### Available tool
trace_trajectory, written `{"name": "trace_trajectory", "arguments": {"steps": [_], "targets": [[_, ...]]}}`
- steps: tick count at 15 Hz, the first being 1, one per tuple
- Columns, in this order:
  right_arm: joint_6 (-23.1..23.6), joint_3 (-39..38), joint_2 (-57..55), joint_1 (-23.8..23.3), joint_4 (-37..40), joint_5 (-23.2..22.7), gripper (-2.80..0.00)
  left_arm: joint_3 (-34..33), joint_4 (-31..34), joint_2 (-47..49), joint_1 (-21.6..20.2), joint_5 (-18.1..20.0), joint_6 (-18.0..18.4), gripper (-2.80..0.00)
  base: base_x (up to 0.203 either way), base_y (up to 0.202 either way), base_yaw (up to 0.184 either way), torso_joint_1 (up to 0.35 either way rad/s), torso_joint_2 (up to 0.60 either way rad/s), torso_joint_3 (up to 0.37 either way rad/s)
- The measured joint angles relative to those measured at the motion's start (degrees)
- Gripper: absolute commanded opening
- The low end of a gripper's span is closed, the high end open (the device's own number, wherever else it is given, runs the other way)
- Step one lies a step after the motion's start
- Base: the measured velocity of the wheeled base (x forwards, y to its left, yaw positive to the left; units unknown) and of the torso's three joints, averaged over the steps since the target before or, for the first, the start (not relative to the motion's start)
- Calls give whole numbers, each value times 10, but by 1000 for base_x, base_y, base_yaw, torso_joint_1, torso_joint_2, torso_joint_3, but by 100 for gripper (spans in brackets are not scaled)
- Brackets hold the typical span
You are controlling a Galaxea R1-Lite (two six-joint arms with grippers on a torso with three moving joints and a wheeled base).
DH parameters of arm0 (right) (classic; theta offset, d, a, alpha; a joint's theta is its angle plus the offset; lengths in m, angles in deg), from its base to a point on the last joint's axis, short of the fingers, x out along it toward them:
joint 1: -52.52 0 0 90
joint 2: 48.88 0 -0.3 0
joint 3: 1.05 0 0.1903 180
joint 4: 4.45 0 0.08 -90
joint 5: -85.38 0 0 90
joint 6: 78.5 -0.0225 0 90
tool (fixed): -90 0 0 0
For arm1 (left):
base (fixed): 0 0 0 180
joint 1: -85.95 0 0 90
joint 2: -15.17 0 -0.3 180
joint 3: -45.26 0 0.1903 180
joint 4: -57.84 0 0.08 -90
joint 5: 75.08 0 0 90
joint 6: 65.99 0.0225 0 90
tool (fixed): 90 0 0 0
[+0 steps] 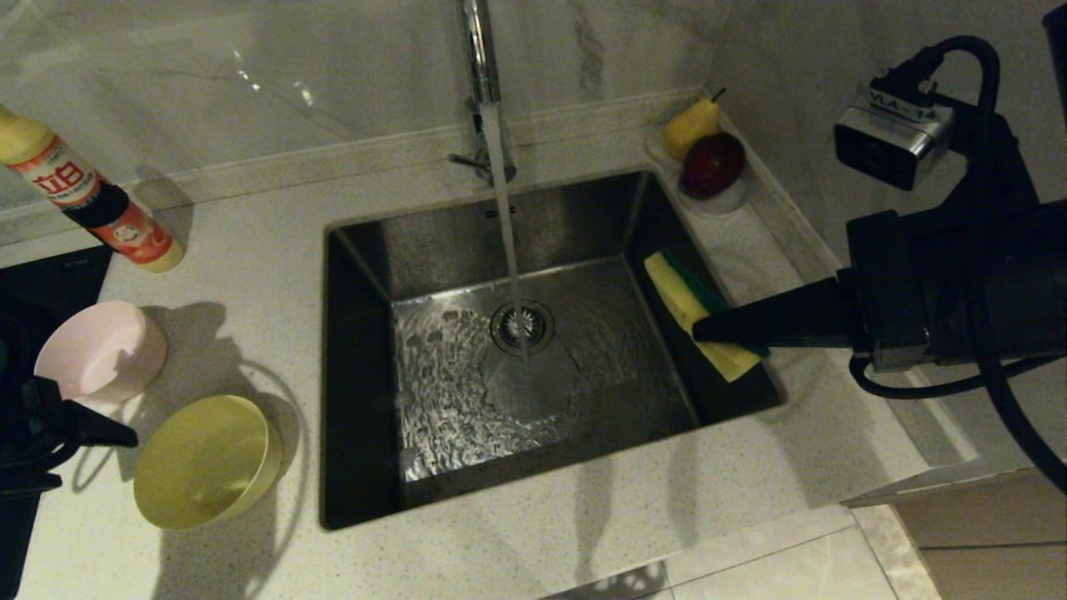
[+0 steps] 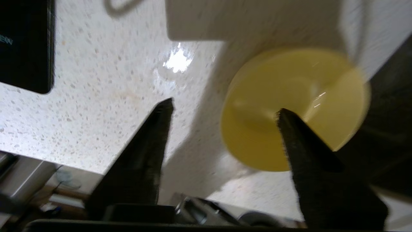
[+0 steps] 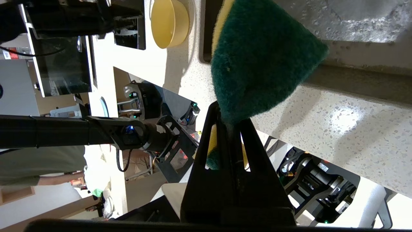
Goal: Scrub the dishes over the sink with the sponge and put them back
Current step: Wash the bowl
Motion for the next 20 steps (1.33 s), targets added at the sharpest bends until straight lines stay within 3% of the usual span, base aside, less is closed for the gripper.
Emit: {"name": "trace_trajectory", "arguments": {"steps": [9, 20], "targets": [[-1, -1, 2, -2, 0, 0, -280, -93, -96, 27, 5, -2, 3, 0, 0, 0, 0, 0, 0, 0], [-1, 2, 7, -2, 0, 0, -280, -114, -121, 58, 9, -4, -3, 0, 0, 0, 0, 0, 0, 0]]}}
